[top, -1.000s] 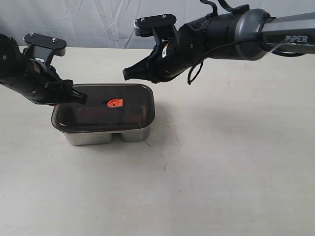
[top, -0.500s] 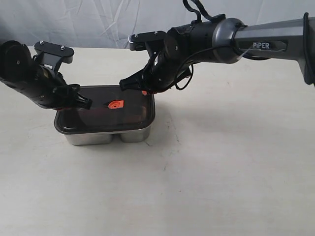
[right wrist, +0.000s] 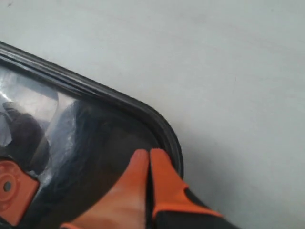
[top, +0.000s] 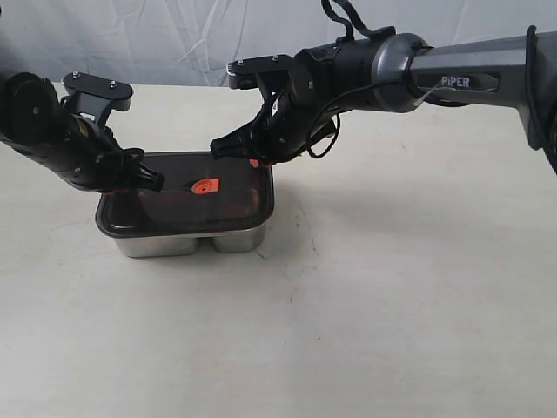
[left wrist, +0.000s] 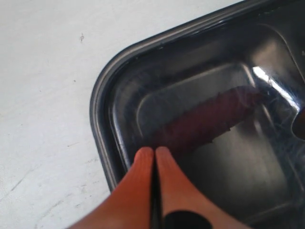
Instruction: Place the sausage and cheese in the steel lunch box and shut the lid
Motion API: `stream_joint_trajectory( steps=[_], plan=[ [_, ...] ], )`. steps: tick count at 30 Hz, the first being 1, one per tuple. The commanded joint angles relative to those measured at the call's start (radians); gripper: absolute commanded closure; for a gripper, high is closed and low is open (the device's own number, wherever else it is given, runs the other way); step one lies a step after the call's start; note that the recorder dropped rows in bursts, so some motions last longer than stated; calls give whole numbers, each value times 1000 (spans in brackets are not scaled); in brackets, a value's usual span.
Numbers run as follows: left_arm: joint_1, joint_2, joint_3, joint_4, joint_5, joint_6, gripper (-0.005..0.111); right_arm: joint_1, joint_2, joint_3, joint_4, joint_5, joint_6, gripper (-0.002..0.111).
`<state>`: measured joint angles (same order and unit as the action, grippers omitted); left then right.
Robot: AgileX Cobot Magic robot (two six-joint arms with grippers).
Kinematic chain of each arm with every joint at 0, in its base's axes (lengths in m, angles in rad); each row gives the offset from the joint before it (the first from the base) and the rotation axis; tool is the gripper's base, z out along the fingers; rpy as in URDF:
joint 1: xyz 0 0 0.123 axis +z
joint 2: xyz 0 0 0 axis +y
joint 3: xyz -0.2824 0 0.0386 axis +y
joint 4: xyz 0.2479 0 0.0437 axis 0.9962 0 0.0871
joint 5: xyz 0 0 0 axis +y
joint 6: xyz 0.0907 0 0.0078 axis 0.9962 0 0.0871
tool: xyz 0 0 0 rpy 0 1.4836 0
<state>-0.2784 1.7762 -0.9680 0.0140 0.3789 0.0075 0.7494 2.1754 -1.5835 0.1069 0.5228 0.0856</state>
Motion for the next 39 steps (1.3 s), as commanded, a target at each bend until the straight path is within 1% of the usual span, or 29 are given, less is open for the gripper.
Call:
stream_joint_trajectory(
  steps=[1,5,8,15,18,22,33,39],
  plan=[
    [-4,53,21,-14,62,0,106,-3,8,20,-4,74,-8,109],
    [-4,53,21,-14,65,0,106,-3,-73,20,-7,116,-8,109],
    [-4,53,21,-14,65,0,106,-3,-116,20,-5,208,-8,109],
    [-4,53,21,-20,66,0,106,29,-125,38,11,275,-36,109],
    [-4,53,21,-21,64,0,106,53,-125,53,13,277,-44,109],
    [-4,53,21,-21,64,0,106,79,-122,81,13,237,-46,109],
    [-4,53,21,-23,64,0,106,79,-39,123,30,231,-46,109],
    [-4,35,21,-22,41,0,106,79,-62,123,5,212,-46,109]
  ],
)
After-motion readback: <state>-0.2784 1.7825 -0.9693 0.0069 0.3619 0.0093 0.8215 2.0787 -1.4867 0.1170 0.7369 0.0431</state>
